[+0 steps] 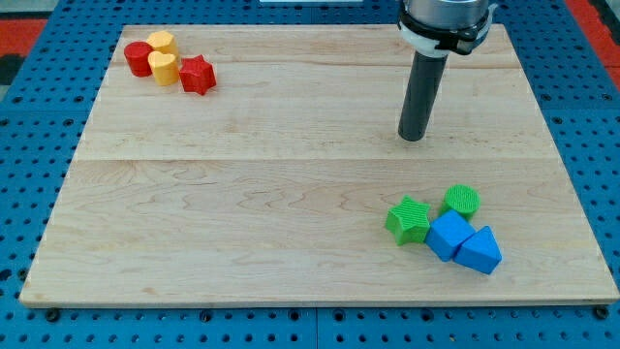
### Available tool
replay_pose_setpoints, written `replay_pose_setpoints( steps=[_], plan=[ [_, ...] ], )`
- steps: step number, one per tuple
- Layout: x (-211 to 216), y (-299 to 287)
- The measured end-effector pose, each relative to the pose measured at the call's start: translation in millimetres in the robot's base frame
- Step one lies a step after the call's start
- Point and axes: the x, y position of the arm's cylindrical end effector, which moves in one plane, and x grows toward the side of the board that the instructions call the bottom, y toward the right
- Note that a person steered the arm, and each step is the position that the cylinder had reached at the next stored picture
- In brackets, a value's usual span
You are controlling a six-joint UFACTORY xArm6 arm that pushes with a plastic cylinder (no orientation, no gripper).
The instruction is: Move the red star diagonally top left to the green star
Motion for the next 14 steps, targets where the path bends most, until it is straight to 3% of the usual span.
replay_pose_setpoints(
  steps=[2, 5, 7, 10, 11, 12, 13, 14],
  plan=[
    [-27.1, 0.0],
    [-137.4, -32.2],
    [-175.1, -117.3],
    [-183.5, -302.7],
    [-215.6, -311.9],
    [-210.0, -359.3],
    [-162.4, -380.5],
    [-139.7, -317.1]
  ],
)
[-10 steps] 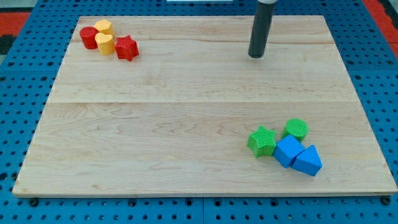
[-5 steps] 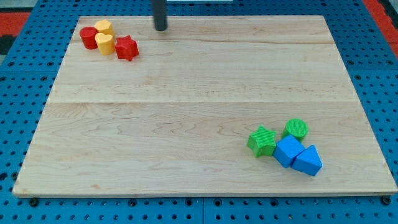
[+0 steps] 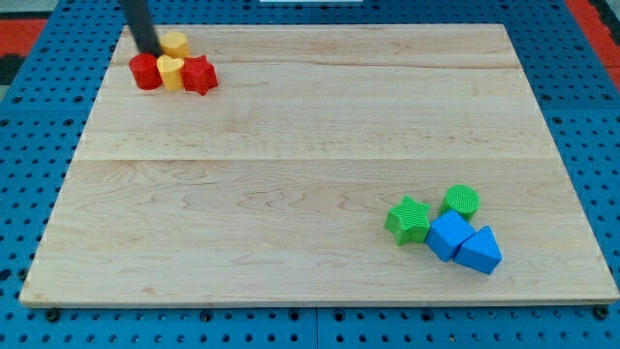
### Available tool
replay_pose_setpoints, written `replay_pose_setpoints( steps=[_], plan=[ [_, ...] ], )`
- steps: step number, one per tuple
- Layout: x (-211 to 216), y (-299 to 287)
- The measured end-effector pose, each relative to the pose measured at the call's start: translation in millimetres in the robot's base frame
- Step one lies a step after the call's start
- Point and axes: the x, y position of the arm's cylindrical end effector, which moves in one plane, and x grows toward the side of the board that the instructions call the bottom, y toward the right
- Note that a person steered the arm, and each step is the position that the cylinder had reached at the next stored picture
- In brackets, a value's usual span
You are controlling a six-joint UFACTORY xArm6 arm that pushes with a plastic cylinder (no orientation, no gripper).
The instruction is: Move the red star diagonally top left to the green star
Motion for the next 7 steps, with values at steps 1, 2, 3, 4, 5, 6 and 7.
replay_pose_setpoints(
  steps=[1, 2, 3, 4, 5, 6, 7],
  plan=[
    [33.0, 24.4],
    [34.5, 47.6],
    [49.5, 93.2],
    [89.2, 140.6],
    [119.9, 93.8],
    [131.2, 1.2],
    [106.6, -84.3]
  ],
)
